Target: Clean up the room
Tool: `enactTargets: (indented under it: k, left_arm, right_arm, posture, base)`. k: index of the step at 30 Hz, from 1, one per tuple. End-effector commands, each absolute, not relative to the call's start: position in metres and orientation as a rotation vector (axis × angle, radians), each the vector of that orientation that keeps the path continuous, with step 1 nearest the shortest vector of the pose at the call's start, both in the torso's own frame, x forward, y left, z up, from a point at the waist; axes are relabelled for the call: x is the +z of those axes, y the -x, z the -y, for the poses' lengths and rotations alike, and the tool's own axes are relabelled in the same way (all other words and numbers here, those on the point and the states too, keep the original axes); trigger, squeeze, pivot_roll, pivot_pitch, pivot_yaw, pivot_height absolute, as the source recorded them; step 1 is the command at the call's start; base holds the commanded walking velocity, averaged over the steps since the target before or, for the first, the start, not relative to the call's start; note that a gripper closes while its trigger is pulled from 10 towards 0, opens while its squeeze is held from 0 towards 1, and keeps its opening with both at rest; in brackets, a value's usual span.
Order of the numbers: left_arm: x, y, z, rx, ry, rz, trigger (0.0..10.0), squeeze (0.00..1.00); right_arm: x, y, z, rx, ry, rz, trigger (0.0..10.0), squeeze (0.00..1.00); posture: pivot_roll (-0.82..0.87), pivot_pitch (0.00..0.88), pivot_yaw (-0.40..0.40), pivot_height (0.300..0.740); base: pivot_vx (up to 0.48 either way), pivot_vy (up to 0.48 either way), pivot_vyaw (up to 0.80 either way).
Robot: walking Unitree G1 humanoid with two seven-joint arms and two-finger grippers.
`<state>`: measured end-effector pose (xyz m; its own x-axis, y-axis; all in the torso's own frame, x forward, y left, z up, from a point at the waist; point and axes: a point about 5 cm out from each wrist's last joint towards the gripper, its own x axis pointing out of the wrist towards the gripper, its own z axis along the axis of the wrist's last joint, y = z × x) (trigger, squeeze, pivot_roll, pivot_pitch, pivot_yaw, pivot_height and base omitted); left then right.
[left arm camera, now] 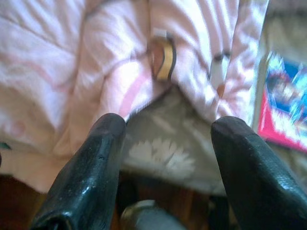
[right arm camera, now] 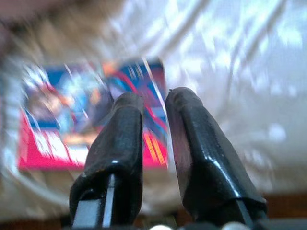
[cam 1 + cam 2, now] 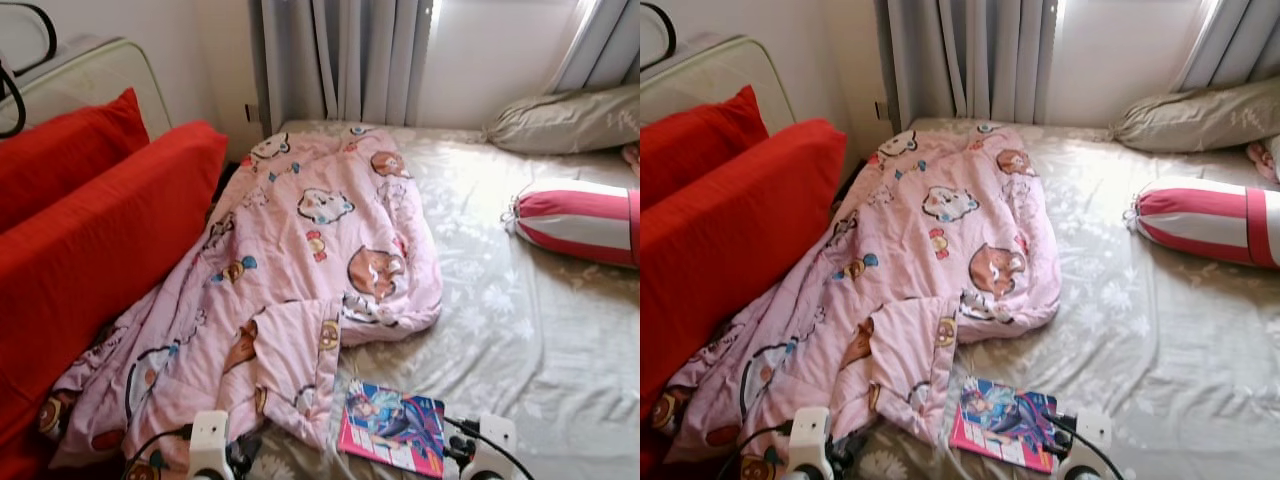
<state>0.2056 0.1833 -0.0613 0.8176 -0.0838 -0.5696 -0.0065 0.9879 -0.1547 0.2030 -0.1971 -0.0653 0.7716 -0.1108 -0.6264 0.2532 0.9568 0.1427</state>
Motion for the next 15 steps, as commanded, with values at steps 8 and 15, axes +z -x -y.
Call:
enactTargets:
  k: [8,15]
  left_arm:
    - [0.007,-0.266,-0.184,-0.096,0.146,-0.175,10.0,0.00]
    - [0.029,-0.262,-0.175,-0.177,0.139,-0.034,10.0,0.00]
  right_arm:
    - [-0.028,-0.235,0.205,-0.147,-0.207,-0.339,10.0,0.00]
    - [-0.004,-0.236,0.198,-0.100,-0.177,-0.159,10.0,0.00]
  posture:
    - [0.06,0.000,-0.007,0.740]
    - [0.06,0.000,-0.009,0.740]
  base:
    - [0.000,0.000,0.00]
    - [0.000,0.000,0.00]
